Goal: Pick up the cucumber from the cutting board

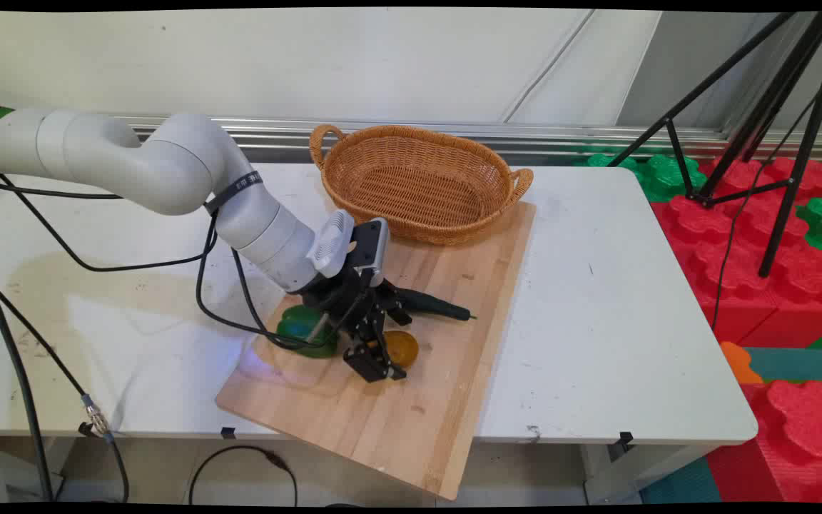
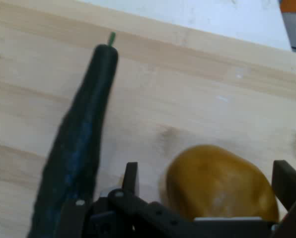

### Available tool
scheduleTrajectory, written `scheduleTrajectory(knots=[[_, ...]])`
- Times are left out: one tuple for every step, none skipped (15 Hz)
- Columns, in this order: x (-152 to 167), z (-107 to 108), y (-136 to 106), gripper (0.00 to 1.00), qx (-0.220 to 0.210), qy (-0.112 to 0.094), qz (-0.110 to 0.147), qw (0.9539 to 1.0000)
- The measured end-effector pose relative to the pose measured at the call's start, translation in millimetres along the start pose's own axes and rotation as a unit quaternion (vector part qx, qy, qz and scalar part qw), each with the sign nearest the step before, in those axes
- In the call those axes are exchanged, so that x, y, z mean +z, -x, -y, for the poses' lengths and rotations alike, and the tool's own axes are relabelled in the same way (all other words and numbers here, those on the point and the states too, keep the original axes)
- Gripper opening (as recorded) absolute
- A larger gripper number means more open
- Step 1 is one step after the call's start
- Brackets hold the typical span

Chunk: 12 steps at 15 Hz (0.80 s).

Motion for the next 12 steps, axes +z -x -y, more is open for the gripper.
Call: scheduleTrajectory(knots=[[0,1,-1,1.00,0.000,-0.003,-0.002,1.0000],[-2,2,-2,1.00,-0.001,-0.005,-0.004,1.0000],[-4,2,-3,1.00,-0.001,-0.006,-0.007,1.0000],[-7,2,-4,1.00,-0.001,-0.007,-0.011,0.9999],[-10,2,-4,1.00,-0.002,-0.008,-0.014,0.9999],[-14,2,-5,1.00,-0.002,-0.009,-0.018,0.9998],[-19,1,-5,1.00,-0.003,-0.010,-0.023,0.9997],[-25,1,-5,1.00,-0.003,-0.011,-0.027,0.9996],[-31,0,-5,1.00,-0.004,-0.011,-0.031,0.9994],[-39,0,-5,1.00,-0.004,-0.013,-0.036,0.9993],[-47,0,-4,1.00,-0.003,-0.014,-0.040,0.9991],[-55,0,-3,1.00,-0.002,-0.015,-0.044,0.9989]])
